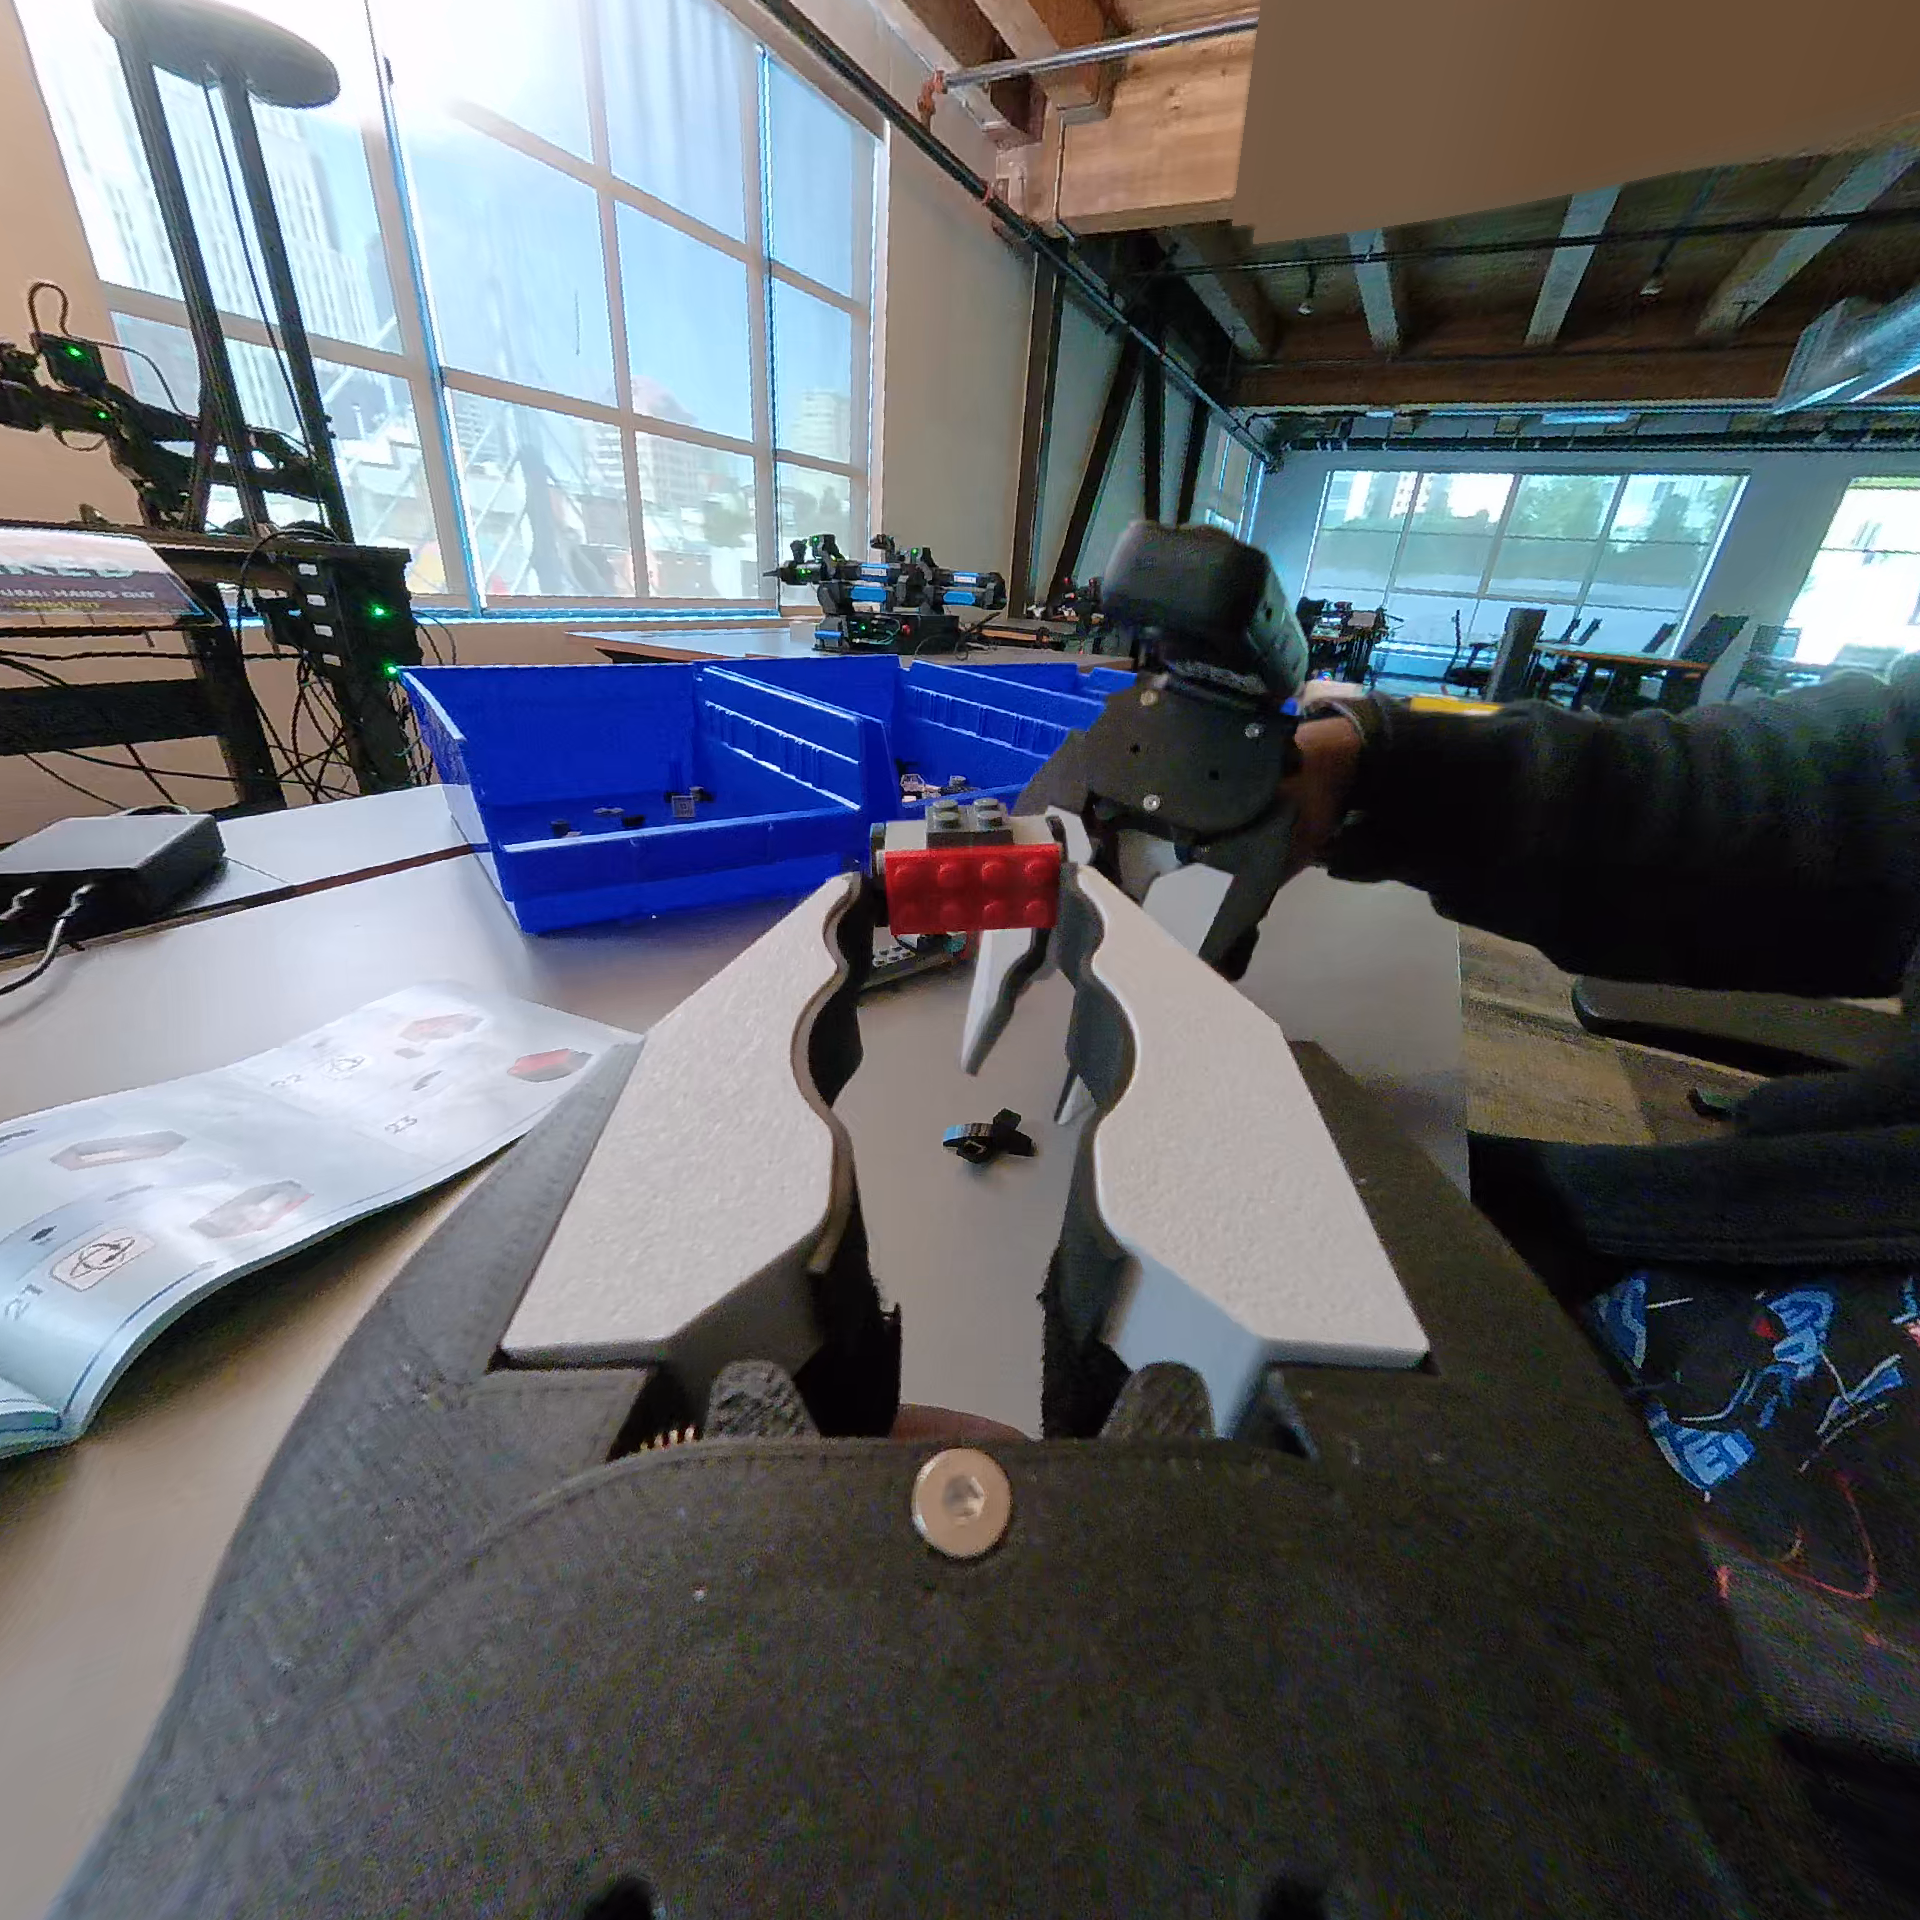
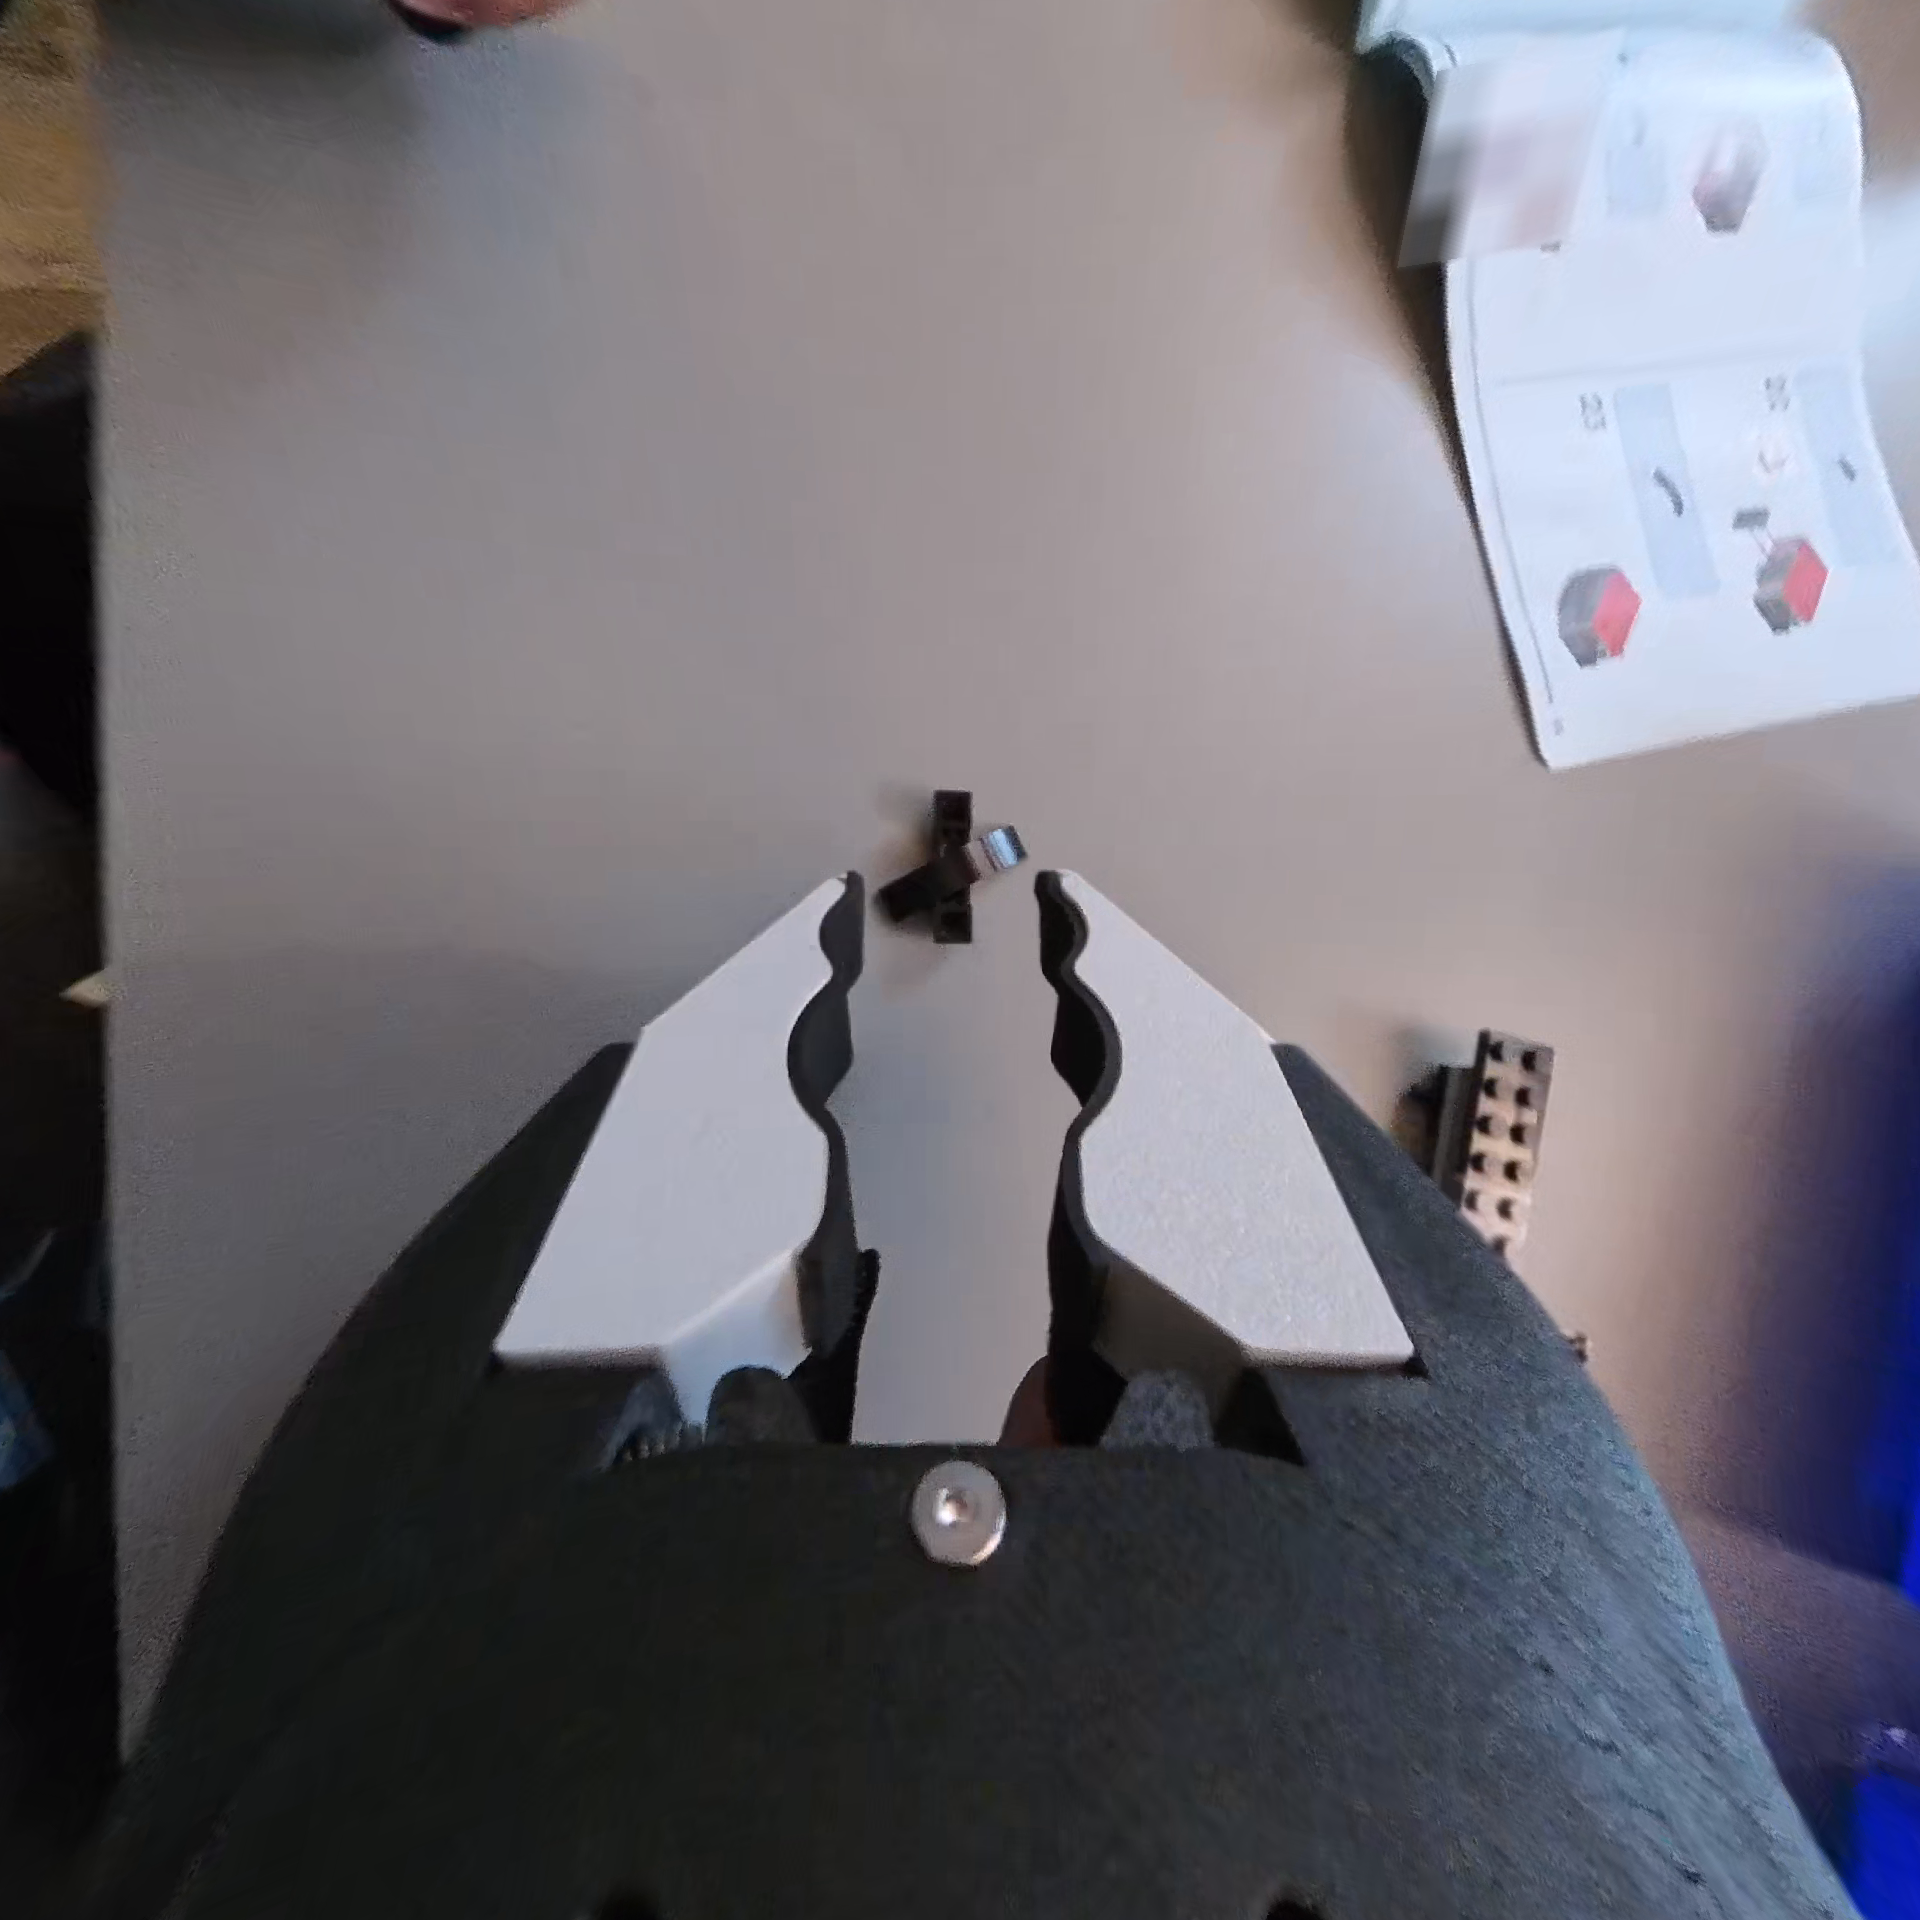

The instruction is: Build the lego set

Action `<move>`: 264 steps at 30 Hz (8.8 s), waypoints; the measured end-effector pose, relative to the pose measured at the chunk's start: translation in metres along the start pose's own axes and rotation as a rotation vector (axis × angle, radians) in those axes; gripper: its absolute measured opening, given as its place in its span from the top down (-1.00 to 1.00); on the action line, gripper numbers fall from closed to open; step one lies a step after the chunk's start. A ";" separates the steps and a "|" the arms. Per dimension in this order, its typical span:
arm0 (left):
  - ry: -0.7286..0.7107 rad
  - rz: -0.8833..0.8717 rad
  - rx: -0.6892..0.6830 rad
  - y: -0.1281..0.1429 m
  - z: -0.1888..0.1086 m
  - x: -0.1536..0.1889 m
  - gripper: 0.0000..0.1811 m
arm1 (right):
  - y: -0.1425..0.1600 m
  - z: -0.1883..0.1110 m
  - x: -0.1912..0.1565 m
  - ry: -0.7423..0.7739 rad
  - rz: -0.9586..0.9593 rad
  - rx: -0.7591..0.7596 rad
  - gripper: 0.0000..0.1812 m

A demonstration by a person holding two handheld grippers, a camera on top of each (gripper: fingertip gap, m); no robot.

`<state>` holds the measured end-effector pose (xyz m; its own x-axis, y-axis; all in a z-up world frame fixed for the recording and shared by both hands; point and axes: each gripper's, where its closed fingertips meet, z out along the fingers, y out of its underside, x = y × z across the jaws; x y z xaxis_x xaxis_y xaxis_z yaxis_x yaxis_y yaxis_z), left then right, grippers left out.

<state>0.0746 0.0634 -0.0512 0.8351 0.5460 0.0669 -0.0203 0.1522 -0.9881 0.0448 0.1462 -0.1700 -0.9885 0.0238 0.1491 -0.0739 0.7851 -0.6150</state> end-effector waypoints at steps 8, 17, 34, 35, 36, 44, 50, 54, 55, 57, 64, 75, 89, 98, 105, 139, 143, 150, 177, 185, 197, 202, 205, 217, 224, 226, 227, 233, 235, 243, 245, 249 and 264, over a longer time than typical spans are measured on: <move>-0.004 -0.006 -0.004 0.002 0.001 -0.001 0.61 | 0.003 0.016 0.006 0.051 0.116 -0.041 0.79; -0.012 -0.011 -0.012 0.004 0.000 -0.003 0.61 | 0.002 0.014 0.015 0.073 0.222 -0.034 0.93; -0.023 -0.004 -0.026 0.007 0.002 -0.006 0.61 | 0.005 0.013 0.017 0.065 0.273 -0.076 0.86; -0.022 -0.004 -0.026 0.007 0.002 -0.005 0.61 | 0.005 0.014 0.016 0.063 0.271 -0.081 0.88; -0.022 -0.003 -0.026 0.007 0.002 -0.005 0.61 | 0.005 0.014 0.016 0.062 0.267 -0.084 0.89; -0.028 0.010 -0.036 0.008 0.003 -0.005 0.61 | 0.003 0.011 0.018 0.056 0.301 -0.071 0.91; -0.037 0.026 -0.055 0.012 0.005 -0.005 0.61 | -0.015 -0.003 0.024 0.045 0.364 0.009 0.91; -0.046 0.043 -0.072 0.015 0.008 -0.006 0.61 | -0.041 -0.026 0.032 0.057 0.392 0.078 0.91; -0.050 0.044 -0.074 0.016 0.008 -0.006 0.61 | -0.050 -0.033 0.034 0.061 0.391 0.093 0.91; -0.054 0.044 -0.073 0.017 0.010 -0.007 0.61 | -0.070 -0.047 0.035 0.066 0.382 0.120 0.92; -0.099 0.071 -0.067 0.015 0.014 -0.010 0.61 | -0.134 -0.063 0.019 0.055 0.288 0.147 0.92; -0.138 0.076 -0.048 0.012 0.012 -0.017 0.61 | -0.142 -0.047 0.010 0.063 0.312 0.098 0.92; -0.140 0.089 -0.052 0.012 0.014 -0.015 0.61 | -0.144 -0.043 0.011 0.084 0.346 0.095 0.93; -0.138 0.086 -0.045 0.010 0.014 -0.015 0.61 | -0.144 -0.045 0.012 0.090 0.360 0.112 0.92; -0.137 0.087 -0.045 0.010 0.014 -0.014 0.61 | -0.144 -0.045 0.013 0.092 0.368 0.120 0.91; -0.036 0.164 0.026 -0.003 0.016 0.011 0.61 | -0.132 -0.053 0.008 -0.475 0.888 0.435 0.38; -0.036 0.164 0.033 -0.004 0.016 0.011 0.61 | -0.127 -0.050 0.007 -0.470 0.885 0.422 0.39; -0.038 0.161 0.032 -0.003 0.015 0.011 0.61 | -0.127 -0.050 0.007 -0.452 0.879 0.425 0.40; -0.018 0.217 0.049 -0.007 0.016 0.020 0.61 | -0.134 -0.059 -0.019 -0.641 0.905 0.478 0.68; 0.004 0.218 0.103 -0.016 0.012 0.025 0.61 | -0.142 -0.067 -0.024 -0.684 0.901 0.538 0.70; 0.027 0.125 0.142 -0.021 0.010 0.024 0.59 | -0.147 -0.070 -0.020 -0.552 0.820 0.575 0.71; 0.072 -0.012 0.153 -0.023 0.007 0.021 0.59 | -0.148 -0.074 -0.014 -0.483 0.792 0.603 0.70; 0.129 -0.193 0.152 -0.022 0.009 0.020 0.57 | -0.146 -0.073 -0.010 -0.387 0.724 0.603 0.70; 0.291 -0.659 0.188 -0.018 0.008 0.012 0.57 | -0.143 -0.062 -0.021 -0.099 0.320 0.481 0.69; 0.366 -0.688 0.190 -0.020 0.007 0.022 0.64 | -0.146 -0.057 -0.032 -0.058 0.189 0.419 0.69; 0.370 -0.686 0.196 -0.021 0.006 0.022 0.66 | -0.147 -0.057 -0.033 -0.047 0.171 0.414 0.69; 0.375 -0.688 0.199 -0.021 0.006 0.023 0.66 | -0.148 -0.057 -0.033 -0.050 0.172 0.417 0.69; 0.375 -0.698 0.211 -0.023 0.006 0.022 0.69 | -0.150 -0.061 -0.033 -0.103 0.254 0.462 0.70; 0.374 -0.708 0.215 -0.023 0.007 0.021 0.69 | -0.150 -0.062 -0.032 -0.121 0.287 0.479 0.70; 0.363 -0.752 0.229 -0.023 0.011 0.018 0.69 | -0.150 -0.062 -0.027 -0.127 0.346 0.509 0.71; 0.362 -0.767 0.250 -0.025 0.009 0.015 0.69 | -0.150 -0.063 -0.026 -0.147 0.372 0.526 0.71; 0.345 -0.794 0.302 -0.031 0.002 0.005 0.63 | -0.158 -0.075 -0.024 -0.256 0.486 0.656 0.71; 0.358 -0.784 0.269 -0.029 0.007 0.012 0.63 | -0.151 -0.080 -0.002 -0.393 0.793 0.869 0.73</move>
<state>0.0816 0.0717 -0.0210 0.7835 -0.0781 0.6164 0.5368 0.5849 -0.6081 0.0689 0.0774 -0.0155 -0.7617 -0.0007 -0.6480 0.6476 -0.0355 -0.7612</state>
